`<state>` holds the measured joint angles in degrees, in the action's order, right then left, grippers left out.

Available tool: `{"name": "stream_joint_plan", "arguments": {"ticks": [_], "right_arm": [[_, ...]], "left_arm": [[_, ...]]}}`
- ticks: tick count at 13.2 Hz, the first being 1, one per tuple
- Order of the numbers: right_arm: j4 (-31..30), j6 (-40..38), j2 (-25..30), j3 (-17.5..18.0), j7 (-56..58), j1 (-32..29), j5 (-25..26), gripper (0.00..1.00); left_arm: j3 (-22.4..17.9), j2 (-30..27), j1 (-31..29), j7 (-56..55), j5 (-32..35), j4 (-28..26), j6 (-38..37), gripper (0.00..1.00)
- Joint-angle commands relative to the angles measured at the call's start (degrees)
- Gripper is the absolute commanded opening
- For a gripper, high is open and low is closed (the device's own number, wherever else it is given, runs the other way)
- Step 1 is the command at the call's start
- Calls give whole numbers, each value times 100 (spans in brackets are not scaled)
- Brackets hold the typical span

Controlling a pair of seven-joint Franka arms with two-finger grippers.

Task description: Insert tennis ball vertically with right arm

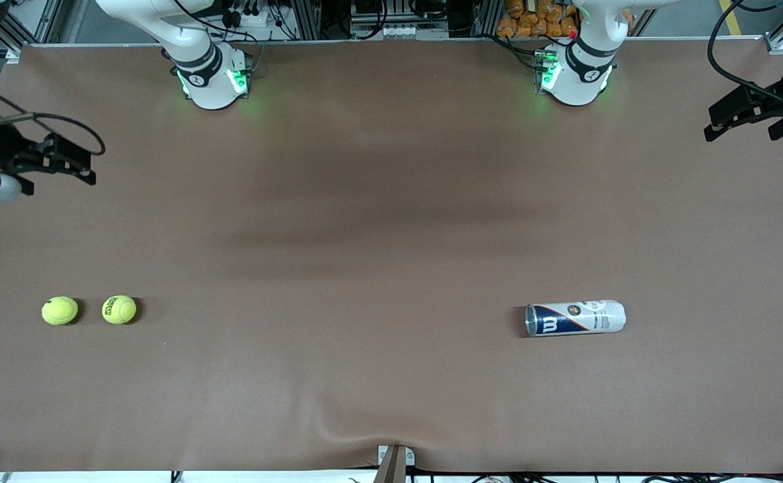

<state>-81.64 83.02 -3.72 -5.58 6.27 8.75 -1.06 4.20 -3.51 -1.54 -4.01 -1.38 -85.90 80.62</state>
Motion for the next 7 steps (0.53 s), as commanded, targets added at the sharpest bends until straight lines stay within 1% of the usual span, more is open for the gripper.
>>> {"name": "stream_joint_plan", "arguments": {"ticks": [1,2,4,5,7], "right_arm": [[-379,345,284,4,599,-222,10,100],[-397,216,293,4,438,-224,9,100],[-353,101,249,-57,296,-233,9,100],[-327,92,249,-49,270,-207,70,100],[-309,57,249,-57,270,-207,88,100]], "left_arm": [[-7,70,-56,355,15,240,-73,100],[2,96,-74,383,41,249,-65,100],[19,341,-74,592,94,214,-12,100],[28,577,4,1003,111,240,58,100],[64,885,40,1279,103,222,164,100]]}}
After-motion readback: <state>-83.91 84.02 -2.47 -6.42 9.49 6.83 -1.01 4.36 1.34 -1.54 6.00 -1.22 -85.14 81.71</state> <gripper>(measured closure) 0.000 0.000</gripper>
